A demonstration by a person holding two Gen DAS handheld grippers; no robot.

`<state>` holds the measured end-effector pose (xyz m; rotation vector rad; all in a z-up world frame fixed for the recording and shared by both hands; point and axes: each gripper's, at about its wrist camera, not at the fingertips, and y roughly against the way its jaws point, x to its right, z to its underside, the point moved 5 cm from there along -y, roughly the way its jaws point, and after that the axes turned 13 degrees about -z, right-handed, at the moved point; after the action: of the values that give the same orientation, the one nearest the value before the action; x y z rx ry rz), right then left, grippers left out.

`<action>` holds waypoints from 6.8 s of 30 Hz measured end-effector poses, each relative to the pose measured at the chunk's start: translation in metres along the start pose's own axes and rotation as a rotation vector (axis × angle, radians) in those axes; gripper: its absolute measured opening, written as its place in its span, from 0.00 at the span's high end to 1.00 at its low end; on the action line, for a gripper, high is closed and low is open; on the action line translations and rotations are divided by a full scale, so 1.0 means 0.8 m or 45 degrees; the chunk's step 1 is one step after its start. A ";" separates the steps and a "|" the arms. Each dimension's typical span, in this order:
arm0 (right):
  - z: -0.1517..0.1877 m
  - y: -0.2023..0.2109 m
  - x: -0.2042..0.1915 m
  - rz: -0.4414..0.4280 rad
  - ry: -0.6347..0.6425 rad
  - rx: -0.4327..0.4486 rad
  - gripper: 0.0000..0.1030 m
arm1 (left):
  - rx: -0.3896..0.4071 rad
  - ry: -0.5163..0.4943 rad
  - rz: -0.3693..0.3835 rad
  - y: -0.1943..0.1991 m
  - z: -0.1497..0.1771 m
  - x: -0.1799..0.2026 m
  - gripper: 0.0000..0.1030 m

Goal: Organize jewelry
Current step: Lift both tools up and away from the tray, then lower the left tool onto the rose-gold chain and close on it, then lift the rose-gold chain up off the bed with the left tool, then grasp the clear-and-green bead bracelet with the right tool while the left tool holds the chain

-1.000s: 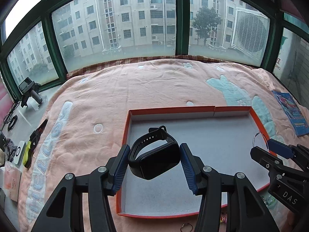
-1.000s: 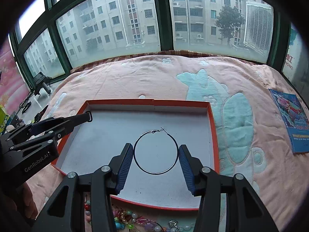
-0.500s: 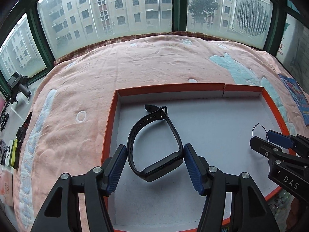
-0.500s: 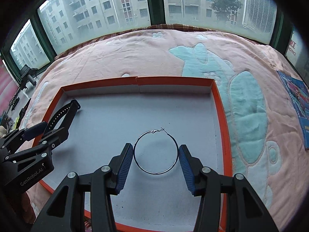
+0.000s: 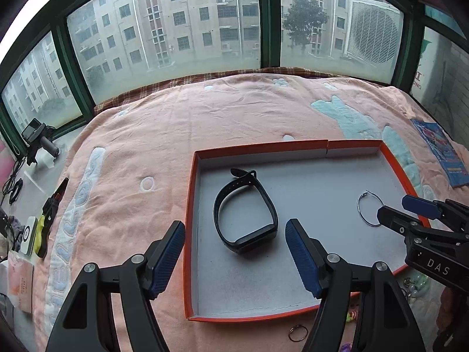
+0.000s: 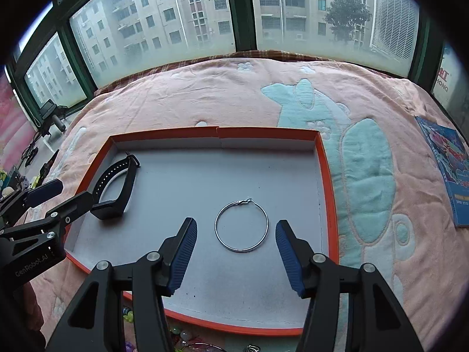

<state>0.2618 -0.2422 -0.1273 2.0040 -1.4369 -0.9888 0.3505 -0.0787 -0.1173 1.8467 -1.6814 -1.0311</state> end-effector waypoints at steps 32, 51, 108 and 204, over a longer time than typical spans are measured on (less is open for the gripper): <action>0.132 0.087 -0.064 -0.056 0.080 0.047 0.40 | 0.047 -0.146 0.377 0.122 0.244 -0.006 0.78; 0.142 0.078 -0.066 -0.045 0.082 0.005 0.40 | 0.110 -0.229 0.362 0.118 0.251 0.000 0.82; 0.118 0.044 -0.037 -0.147 0.060 -0.026 0.41 | 0.145 -0.043 0.376 0.124 0.200 -0.006 0.90; 0.122 0.048 0.007 0.054 0.108 -0.058 0.88 | 0.072 -0.024 0.388 0.094 0.196 0.009 0.90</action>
<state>0.1637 -0.2575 -0.1616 1.9510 -1.3936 -0.8998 0.1823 -0.0728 -0.1612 1.5526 -1.9454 -0.8833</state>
